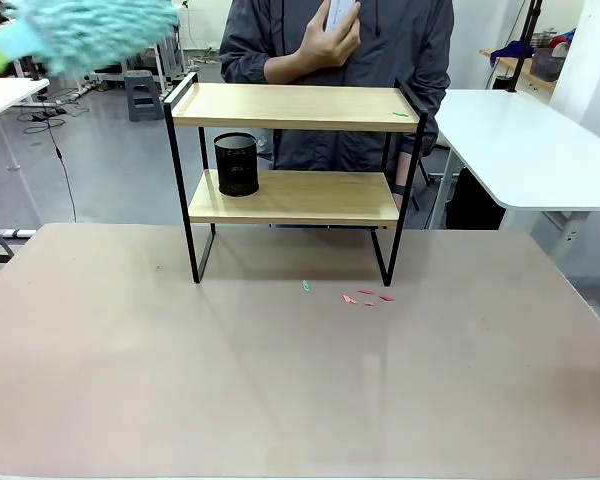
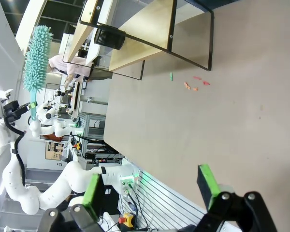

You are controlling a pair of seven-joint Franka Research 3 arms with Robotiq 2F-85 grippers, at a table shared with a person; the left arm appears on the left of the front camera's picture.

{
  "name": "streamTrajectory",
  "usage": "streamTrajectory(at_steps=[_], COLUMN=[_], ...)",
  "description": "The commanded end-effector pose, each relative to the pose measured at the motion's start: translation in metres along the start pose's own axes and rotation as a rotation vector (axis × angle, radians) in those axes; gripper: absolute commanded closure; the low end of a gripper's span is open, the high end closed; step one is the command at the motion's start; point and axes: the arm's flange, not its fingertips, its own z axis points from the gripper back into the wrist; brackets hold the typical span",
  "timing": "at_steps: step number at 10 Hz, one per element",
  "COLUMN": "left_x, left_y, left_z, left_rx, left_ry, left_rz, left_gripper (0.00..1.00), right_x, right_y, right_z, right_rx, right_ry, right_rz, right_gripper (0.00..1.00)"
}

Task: Clean the shelf.
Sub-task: Clean the remaining tier of the Shelf with the Duster once objects are removed.

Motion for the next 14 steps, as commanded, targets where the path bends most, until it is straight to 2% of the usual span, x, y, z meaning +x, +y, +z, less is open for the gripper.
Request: streamTrajectory(at_steps=[1, 2, 5, 7, 12, 14], left_x=[0.046, 0.062, 0.08, 0.089, 0.108, 0.11], left_y=[-0.031, -0.05, -0.088, -0.107, -0.127, -0.133], left_z=[-0.032, -0.056, -0.122, -0.157, -0.184, -0.18], left_rx=[-0.089, -0.124, -0.121, -0.097, -0.121, -0.174], left_ry=[0.043, 0.106, 0.242, 0.28, 0.329, 0.366], left_rz=[-0.18, -0.239, -0.333, -0.358, -0.38, -0.484], left_gripper=[0.88, 0.88, 0.88, 0.88, 0.88, 0.88], right_x=[0.002, 0.002, 0.002, 0.002, 0.002, 0.002], right_y=[0.0, 0.0, 0.0, 0.0, 0.0, 0.0], right_z=[-0.002, -0.002, -0.002, -0.002, -0.002, -0.002], right_rx=[0.021, 0.021, 0.021, 0.021, 0.021, 0.021], right_ry=[-0.015, -0.015, -0.015, -0.015, -0.015, -0.015], right_rz=[0.025, 0.025, 0.025, 0.025, 0.025, 0.025], right_gripper=[0.0, 0.0, 0.0, 0.0, 0.0, 0.0])
